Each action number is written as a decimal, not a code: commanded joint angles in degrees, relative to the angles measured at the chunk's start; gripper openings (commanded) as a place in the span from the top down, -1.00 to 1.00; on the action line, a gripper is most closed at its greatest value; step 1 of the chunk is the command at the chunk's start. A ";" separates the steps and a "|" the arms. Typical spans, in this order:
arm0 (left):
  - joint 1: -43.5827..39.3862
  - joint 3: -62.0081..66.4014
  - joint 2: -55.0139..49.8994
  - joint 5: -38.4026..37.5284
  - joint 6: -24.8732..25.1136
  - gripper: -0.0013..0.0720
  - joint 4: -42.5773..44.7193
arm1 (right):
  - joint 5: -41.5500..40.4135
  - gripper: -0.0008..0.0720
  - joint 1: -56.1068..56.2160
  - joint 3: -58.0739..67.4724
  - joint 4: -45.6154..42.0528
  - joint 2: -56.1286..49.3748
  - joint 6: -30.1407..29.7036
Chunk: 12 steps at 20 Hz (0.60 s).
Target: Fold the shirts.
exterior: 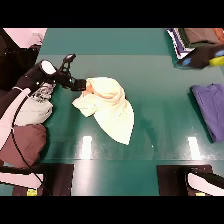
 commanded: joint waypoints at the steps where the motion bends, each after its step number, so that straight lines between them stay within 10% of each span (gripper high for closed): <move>1: 0.04 7.37 -0.11 -7.23 0.17 0.90 4.17 | -3.61 0.94 7.65 -13.25 -3.78 -3.65 0.55; 2: 0.04 8.59 -0.11 -8.15 0.15 0.90 4.15 | -6.67 0.91 9.73 -18.27 -3.48 -4.68 0.55; 4: 0.04 9.62 -0.11 -8.94 0.13 0.90 4.11 | -10.51 -0.52 13.14 -25.70 -3.34 -7.69 0.55; 12: 0.04 9.60 -0.11 -9.07 0.15 0.90 4.13 | -23.69 -0.22 21.57 -32.48 3.72 -19.32 0.46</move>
